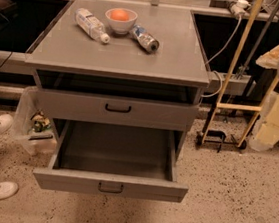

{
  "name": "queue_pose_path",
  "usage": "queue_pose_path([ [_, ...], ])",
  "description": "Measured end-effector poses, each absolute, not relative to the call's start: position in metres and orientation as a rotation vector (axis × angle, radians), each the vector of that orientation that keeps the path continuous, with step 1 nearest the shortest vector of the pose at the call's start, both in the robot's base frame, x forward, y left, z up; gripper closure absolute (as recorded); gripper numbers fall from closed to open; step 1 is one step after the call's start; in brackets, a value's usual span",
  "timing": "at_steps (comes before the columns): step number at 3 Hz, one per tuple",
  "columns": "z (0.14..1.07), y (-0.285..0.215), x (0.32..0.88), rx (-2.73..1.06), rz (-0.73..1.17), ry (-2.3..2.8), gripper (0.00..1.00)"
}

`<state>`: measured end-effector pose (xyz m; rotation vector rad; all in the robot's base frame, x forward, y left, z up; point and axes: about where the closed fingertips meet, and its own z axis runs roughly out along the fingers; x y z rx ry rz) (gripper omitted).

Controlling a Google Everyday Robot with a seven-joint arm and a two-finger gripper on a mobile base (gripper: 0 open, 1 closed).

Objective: Close middle drawer

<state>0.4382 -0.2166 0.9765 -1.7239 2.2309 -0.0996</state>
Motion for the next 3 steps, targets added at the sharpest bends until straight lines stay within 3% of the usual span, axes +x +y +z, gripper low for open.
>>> queue_pose_path([
  [2, 0.950, -0.200, 0.432, -1.811, -0.057, 2.176, 0.00],
  [3, 0.878, -0.172, 0.424, -1.911, 0.068, 2.084, 0.00],
])
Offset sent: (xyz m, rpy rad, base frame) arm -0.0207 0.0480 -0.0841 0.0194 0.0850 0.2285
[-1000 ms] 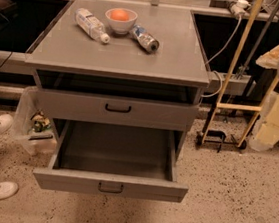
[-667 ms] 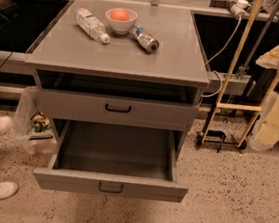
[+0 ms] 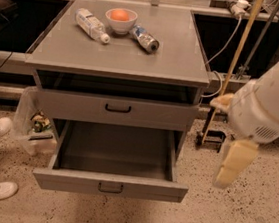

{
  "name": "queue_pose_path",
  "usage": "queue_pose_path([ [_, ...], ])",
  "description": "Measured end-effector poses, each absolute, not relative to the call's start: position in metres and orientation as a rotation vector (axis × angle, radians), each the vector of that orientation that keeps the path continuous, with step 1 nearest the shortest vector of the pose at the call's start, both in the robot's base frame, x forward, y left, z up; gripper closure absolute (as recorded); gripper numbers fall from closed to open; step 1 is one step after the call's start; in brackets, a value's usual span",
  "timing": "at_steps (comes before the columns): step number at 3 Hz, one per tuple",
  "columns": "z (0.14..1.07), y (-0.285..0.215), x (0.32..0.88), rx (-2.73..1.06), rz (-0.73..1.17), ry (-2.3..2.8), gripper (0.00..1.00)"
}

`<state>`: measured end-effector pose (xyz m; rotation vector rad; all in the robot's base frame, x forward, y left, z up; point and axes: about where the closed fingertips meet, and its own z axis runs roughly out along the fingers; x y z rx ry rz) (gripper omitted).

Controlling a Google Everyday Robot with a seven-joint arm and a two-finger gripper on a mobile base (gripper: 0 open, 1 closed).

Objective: Close middle drawer

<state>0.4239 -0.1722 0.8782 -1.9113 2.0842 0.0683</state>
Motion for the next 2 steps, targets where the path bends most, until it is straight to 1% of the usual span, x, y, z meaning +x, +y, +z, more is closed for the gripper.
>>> queue_pose_path([
  [1, 0.775, -0.145, 0.430, -1.989, 0.133, 2.079, 0.00],
  [2, 0.653, -0.150, 0.435, -2.013, 0.150, 2.193, 0.00],
])
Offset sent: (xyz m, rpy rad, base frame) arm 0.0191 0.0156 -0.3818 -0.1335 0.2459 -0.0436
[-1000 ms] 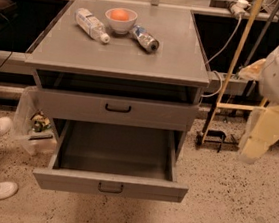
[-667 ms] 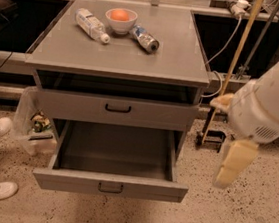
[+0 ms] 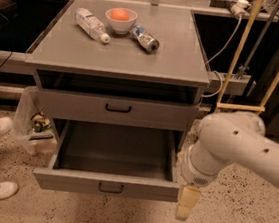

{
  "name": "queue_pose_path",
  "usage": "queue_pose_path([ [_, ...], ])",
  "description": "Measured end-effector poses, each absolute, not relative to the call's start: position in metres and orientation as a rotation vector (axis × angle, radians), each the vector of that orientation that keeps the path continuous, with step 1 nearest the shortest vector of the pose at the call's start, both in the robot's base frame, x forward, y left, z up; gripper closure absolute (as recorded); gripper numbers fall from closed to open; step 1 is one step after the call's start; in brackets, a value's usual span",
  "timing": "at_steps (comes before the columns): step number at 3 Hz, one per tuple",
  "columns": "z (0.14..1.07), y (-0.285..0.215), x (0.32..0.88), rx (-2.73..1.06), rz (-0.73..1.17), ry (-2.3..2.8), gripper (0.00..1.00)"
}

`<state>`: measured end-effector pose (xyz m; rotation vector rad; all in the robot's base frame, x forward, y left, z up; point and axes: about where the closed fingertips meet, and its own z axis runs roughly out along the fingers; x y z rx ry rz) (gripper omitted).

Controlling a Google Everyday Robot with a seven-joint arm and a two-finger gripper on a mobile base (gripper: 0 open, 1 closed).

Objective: Close middle drawer

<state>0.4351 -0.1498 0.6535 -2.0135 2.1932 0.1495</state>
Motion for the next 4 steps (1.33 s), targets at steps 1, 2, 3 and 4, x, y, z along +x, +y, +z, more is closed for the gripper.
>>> queue_pose_path([
  [1, 0.565, -0.170, 0.425, -1.973, 0.191, 2.336, 0.00],
  [2, 0.510, -0.186, 0.402, -1.912, 0.256, 2.453, 0.00],
  [3, 0.506, -0.186, 0.401, -1.909, 0.268, 2.458, 0.00],
  [4, 0.499, -0.182, 0.400, -1.937, 0.278, 2.454, 0.00],
])
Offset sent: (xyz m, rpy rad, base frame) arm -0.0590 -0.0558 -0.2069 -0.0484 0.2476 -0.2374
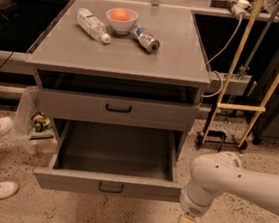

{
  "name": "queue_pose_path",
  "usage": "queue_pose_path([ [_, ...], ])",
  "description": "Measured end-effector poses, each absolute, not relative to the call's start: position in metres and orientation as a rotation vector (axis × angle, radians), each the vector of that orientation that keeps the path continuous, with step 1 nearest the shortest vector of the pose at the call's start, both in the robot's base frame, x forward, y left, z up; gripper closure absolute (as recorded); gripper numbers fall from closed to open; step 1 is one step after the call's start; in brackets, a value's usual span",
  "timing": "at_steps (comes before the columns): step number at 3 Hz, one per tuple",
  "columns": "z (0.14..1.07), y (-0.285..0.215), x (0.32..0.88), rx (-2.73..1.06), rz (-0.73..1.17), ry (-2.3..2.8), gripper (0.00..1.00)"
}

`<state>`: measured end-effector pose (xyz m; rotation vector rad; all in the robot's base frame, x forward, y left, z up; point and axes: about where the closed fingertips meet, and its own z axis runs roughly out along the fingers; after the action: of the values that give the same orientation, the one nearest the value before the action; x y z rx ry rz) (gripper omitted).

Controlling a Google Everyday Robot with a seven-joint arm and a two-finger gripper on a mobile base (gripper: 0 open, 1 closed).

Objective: Close middle drawer

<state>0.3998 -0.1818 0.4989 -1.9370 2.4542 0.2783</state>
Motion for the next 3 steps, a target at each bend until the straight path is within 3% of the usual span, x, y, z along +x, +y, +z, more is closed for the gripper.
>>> queue_pose_path([
  [2, 0.397, -0.125, 0.403, -2.112, 0.497, 2.372, 0.00],
  [3, 0.381, -0.100, 0.426, -2.092, 0.520, 2.332, 0.00],
])
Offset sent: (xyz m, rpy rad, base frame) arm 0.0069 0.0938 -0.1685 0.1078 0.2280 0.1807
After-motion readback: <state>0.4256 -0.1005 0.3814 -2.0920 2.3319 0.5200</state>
